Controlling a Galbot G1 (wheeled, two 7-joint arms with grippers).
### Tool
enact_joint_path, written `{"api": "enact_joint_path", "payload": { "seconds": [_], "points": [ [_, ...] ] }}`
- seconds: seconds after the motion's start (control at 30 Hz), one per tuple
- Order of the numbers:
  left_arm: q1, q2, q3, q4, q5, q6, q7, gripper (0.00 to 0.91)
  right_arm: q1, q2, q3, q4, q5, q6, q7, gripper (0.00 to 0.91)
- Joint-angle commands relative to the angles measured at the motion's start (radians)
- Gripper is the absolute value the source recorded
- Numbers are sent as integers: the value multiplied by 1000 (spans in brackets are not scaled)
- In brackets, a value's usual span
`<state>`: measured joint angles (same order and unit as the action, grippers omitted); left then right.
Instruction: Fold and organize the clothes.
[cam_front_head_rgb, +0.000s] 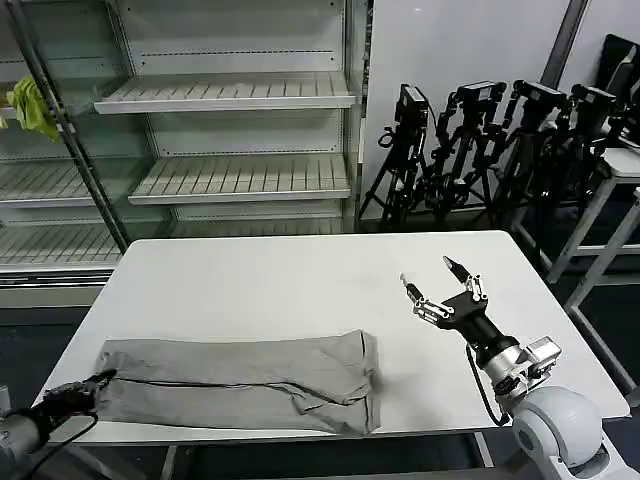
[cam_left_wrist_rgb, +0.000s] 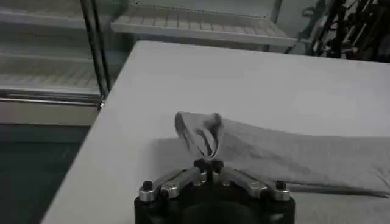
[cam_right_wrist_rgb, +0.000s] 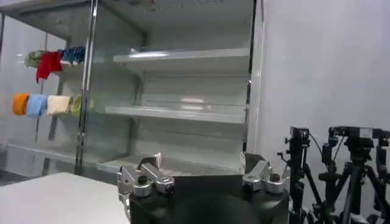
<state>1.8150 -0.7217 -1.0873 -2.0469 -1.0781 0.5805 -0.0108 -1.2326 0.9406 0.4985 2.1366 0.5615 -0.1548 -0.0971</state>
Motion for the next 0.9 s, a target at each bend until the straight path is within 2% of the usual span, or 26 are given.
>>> {"api": "enact_joint_path", "payload": {
  "seconds": [0.03, 0.23, 0.37, 0.9],
  "points": [
    [53, 8, -95, -70, -25, -1, -6, 40, 3, -3, -2, -5, 2, 7, -1, 907],
    [31, -14, -30, -236, -47, -1, -17, 40, -10, -14, 14, 5, 4, 6, 5, 907],
    [-28, -20, 56, -311, -67, -1, -15, 40, -19, -58, 7, -2, -12, 22, 22, 907],
    [-283, 57, 388, -340, -83, -2, -18, 40, -107, -156, 99, 44, -59, 29, 79, 907]
  ]
}}
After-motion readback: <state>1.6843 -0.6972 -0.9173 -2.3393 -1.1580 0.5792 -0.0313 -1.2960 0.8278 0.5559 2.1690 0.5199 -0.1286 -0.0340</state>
